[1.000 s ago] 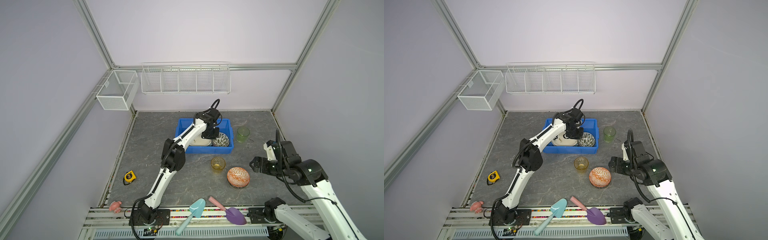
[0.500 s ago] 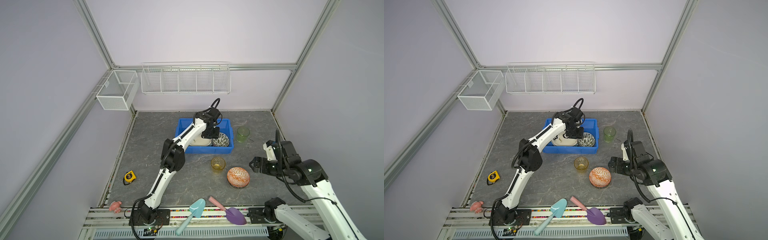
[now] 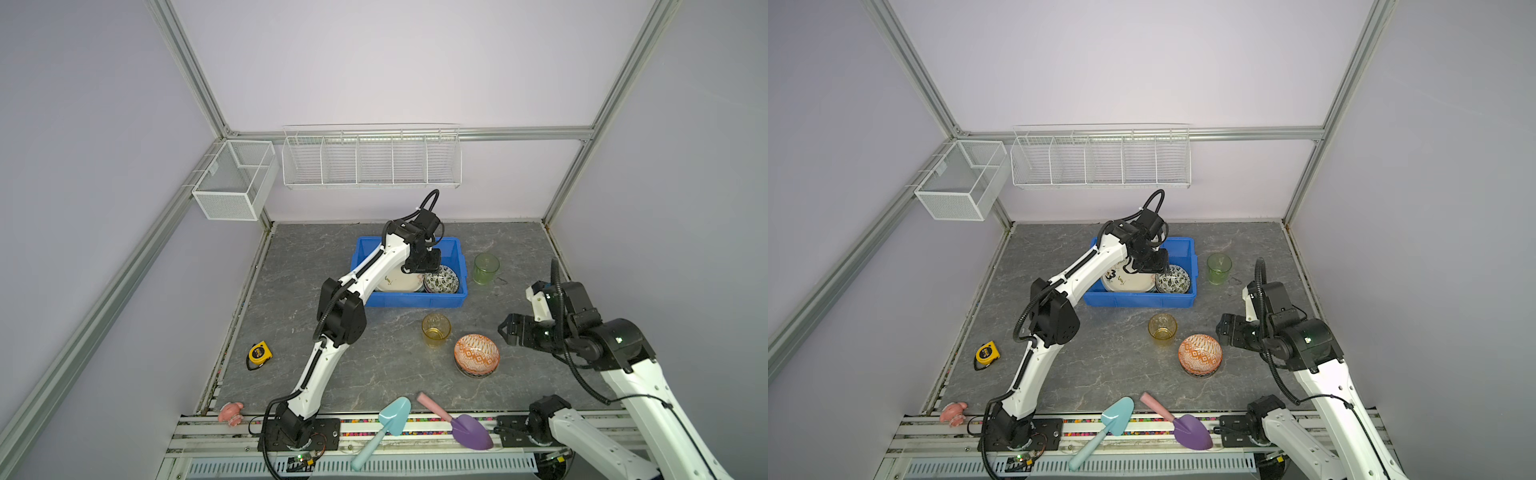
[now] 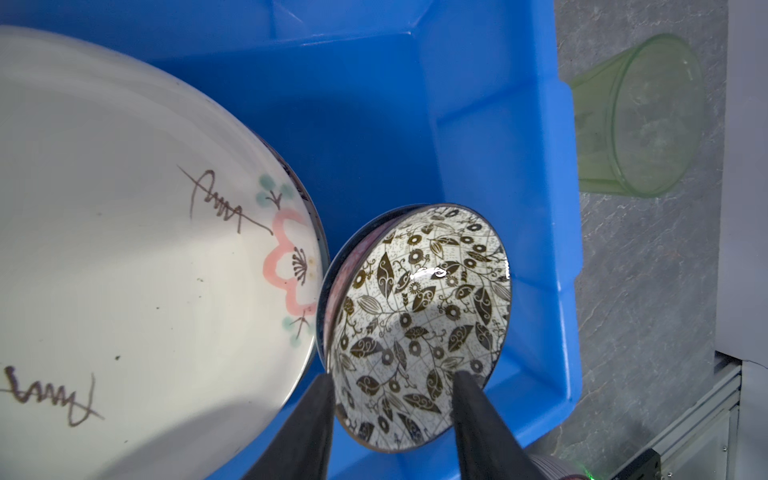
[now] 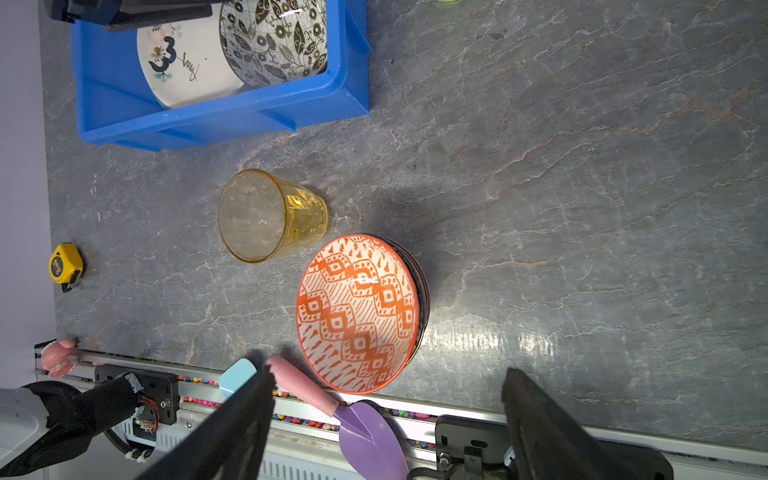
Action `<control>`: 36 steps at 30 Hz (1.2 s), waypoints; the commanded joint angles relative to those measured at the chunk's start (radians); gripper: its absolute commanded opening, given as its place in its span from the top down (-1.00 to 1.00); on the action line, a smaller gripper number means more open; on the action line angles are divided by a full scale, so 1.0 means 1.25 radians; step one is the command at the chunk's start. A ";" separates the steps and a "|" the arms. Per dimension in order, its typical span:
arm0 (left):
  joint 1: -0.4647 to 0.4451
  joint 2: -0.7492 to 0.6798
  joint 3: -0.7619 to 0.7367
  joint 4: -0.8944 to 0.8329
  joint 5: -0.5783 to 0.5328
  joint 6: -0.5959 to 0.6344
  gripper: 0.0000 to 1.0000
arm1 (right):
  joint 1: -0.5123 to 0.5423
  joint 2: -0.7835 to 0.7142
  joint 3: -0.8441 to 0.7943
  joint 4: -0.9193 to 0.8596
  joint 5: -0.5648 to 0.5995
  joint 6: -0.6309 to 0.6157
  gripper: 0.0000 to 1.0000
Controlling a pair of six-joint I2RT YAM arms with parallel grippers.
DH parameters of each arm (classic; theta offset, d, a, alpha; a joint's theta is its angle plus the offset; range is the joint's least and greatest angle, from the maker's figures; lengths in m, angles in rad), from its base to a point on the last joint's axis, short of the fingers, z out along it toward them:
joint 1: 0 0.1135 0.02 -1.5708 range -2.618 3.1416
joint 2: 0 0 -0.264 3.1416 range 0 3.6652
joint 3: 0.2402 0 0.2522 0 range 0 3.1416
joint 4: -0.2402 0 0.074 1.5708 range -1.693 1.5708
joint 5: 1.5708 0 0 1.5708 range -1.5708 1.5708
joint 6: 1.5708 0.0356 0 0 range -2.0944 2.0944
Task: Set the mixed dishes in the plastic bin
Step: 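Lower the leaf-print bowl into the bin beside the blue-and-white bowl with the left gripper, then open and raise the left gripper while the right gripper moves to the bowl stack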
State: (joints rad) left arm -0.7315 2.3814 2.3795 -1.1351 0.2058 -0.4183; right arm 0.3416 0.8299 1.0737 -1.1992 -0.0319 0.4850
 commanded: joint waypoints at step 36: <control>-0.008 -0.144 -0.104 0.039 0.030 -0.009 -0.11 | -0.001 0.113 -0.081 -0.032 -0.041 -0.001 -0.90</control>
State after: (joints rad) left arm -0.7341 2.2848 2.2715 -1.0832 0.2436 -0.4335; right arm 0.3344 0.9592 0.9913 -1.2114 -0.0738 0.4706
